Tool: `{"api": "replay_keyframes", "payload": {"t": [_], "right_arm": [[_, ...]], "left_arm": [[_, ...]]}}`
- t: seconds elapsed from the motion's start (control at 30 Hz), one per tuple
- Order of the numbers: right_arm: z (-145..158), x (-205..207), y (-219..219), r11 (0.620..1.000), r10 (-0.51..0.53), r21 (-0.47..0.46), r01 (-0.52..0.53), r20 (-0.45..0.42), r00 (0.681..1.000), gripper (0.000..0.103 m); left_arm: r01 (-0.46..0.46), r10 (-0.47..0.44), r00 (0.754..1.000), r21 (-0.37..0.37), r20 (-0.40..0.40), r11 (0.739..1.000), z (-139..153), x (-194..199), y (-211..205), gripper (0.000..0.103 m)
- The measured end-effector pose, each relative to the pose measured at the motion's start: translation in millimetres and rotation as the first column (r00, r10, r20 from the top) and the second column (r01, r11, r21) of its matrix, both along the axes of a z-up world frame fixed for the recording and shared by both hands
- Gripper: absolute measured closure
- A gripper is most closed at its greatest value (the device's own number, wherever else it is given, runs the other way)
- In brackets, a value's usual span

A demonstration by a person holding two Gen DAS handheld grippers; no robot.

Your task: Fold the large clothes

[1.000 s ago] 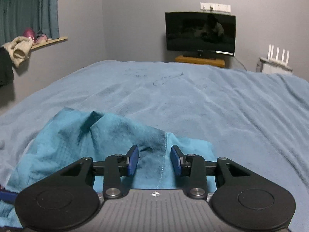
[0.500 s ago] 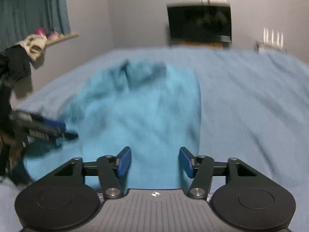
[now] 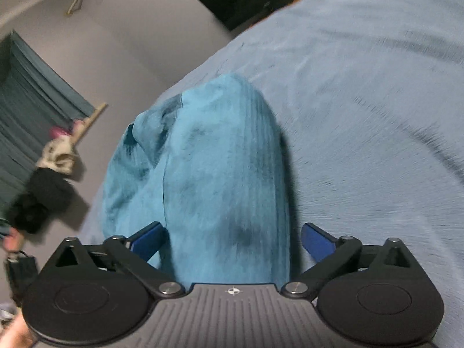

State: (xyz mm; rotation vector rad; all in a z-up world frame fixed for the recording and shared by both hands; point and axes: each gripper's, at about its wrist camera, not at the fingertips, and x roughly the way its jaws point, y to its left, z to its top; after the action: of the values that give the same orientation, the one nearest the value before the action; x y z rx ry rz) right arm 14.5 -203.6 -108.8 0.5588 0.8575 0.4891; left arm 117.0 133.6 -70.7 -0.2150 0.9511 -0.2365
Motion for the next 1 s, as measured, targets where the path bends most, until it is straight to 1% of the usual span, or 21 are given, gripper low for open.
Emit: {"api": "replay_keyframes", "payload": {"t": [0.07, 0.1, 0.13, 0.2, 0.23, 0.27, 0.3, 0.33, 0.4, 0.43, 0.5, 0.6, 0.67, 0.73, 0.77, 0.83, 0.9, 0.93, 0.97, 1.0], "right_arm": [[-18, 15, 0, 0.993, 0.044, 0.116, -0.038, -0.049, 0.998, 0.001], [-23, 19, 1, 0.986, 0.057, 0.162, -0.047, -0.058, 0.997, 0.004], [-23, 21, 5, 0.984, 0.063, 0.171, -0.054, -0.044, 0.997, 0.006], [-16, 20, 10, 0.987, 0.09, 0.134, -0.094, 0.033, 0.995, 0.023], [-12, 17, 11, 0.988, 0.099, 0.11, -0.108, 0.078, 0.992, 0.028], [-9, 15, 10, 0.989, 0.099, 0.104, -0.109, 0.102, 0.99, 0.038], [-6, 12, 9, 0.988, 0.096, 0.108, -0.11, 0.129, 0.987, 0.043], [-4, 11, 8, 0.988, 0.093, 0.106, -0.11, 0.152, 0.984, 0.045], [1, 9, 7, 0.989, 0.071, 0.111, -0.093, 0.186, 0.98, 0.051], [3, 9, 6, 0.99, 0.06, 0.112, -0.084, 0.206, 0.977, 0.052], [12, 10, 3, 0.991, 0.035, 0.115, -0.066, 0.256, 0.966, 0.055], [29, 13, -7, 0.995, -0.003, 0.097, -0.031, 0.335, 0.942, 0.056], [35, 25, -19, 0.993, -0.066, 0.114, 0.028, 0.345, 0.936, 0.056], [35, 46, -33, 0.987, -0.134, 0.127, 0.097, 0.325, 0.936, 0.056], [34, 56, -41, 0.984, -0.163, 0.12, 0.131, 0.311, 0.936, 0.055], [26, 80, -50, 0.98, -0.195, 0.078, 0.181, 0.253, 0.948, 0.048], [15, 98, -55, 0.982, -0.188, 0.039, 0.184, 0.168, 0.968, 0.036], [13, 100, -55, 0.982, -0.188, 0.031, 0.185, 0.153, 0.97, 0.032], [15, 97, -54, 0.98, -0.197, 0.015, 0.198, 0.164, 0.967, 0.023], [20, 93, -51, 0.977, -0.205, -0.019, 0.212, 0.189, 0.96, 0.02]], "left_arm": [[0.002, -0.002, 1.0, -0.013, -0.003, 1.0, -4, 3, 2, 0.019], [0.0, 0.0, 1.0, -0.017, -0.003, 1.0, -5, 5, 2, 0.019], [-0.002, 0.002, 1.0, -0.014, 0.0, 1.0, -6, 6, 0, 0.019], [0.013, -0.012, 1.0, -0.013, 0.027, 1.0, -4, 11, -5, 0.025], [0.018, -0.017, 0.999, -0.013, 0.038, 1.0, -3, 12, -8, 0.028], [0.021, -0.02, 0.998, -0.022, 0.051, 1.0, -1, 16, -12, 0.031], [0.023, -0.021, 0.998, -0.025, 0.064, 0.999, 1, 19, -16, 0.034], [0.026, -0.024, 0.996, -0.017, 0.081, 1.0, 5, 22, -20, 0.038], [0.019, -0.021, 0.992, 0.022, 0.128, 1.0, 14, 26, -31, 0.039], [0.014, -0.02, 0.987, 0.042, 0.158, 0.999, 20, 27, -36, 0.039], [0.015, -0.028, 0.975, 0.058, 0.22, 0.998, 30, 26, -44, 0.039], [0.014, -0.037, 0.958, 0.081, 0.285, 0.997, 39, 24, -54, 0.039], [0.007, -0.043, 0.949, 0.118, 0.312, 0.993, 41, 24, -61, 0.039], [0.006, -0.053, 0.946, 0.147, 0.32, 0.989, 38, 26, -67, 0.039], [0.007, -0.056, 0.949, 0.156, 0.311, 0.988, 34, 28, -70, 0.039], [0.009, -0.053, 0.961, 0.161, 0.272, 0.987, 23, 31, -73, 0.039], [0.019, -0.061, 0.969, 0.172, 0.241, 0.985, 14, 34, -76, 0.039], [0.026, -0.07, 0.971, 0.189, 0.23, 0.982, 9, 36, -78, 0.039], [0.036, -0.083, 0.971, 0.207, 0.224, 0.978, 7, 36, -77, 0.039], [0.041, -0.09, 0.97, 0.217, 0.224, 0.975, 5, 36, -78, 0.039]]}}
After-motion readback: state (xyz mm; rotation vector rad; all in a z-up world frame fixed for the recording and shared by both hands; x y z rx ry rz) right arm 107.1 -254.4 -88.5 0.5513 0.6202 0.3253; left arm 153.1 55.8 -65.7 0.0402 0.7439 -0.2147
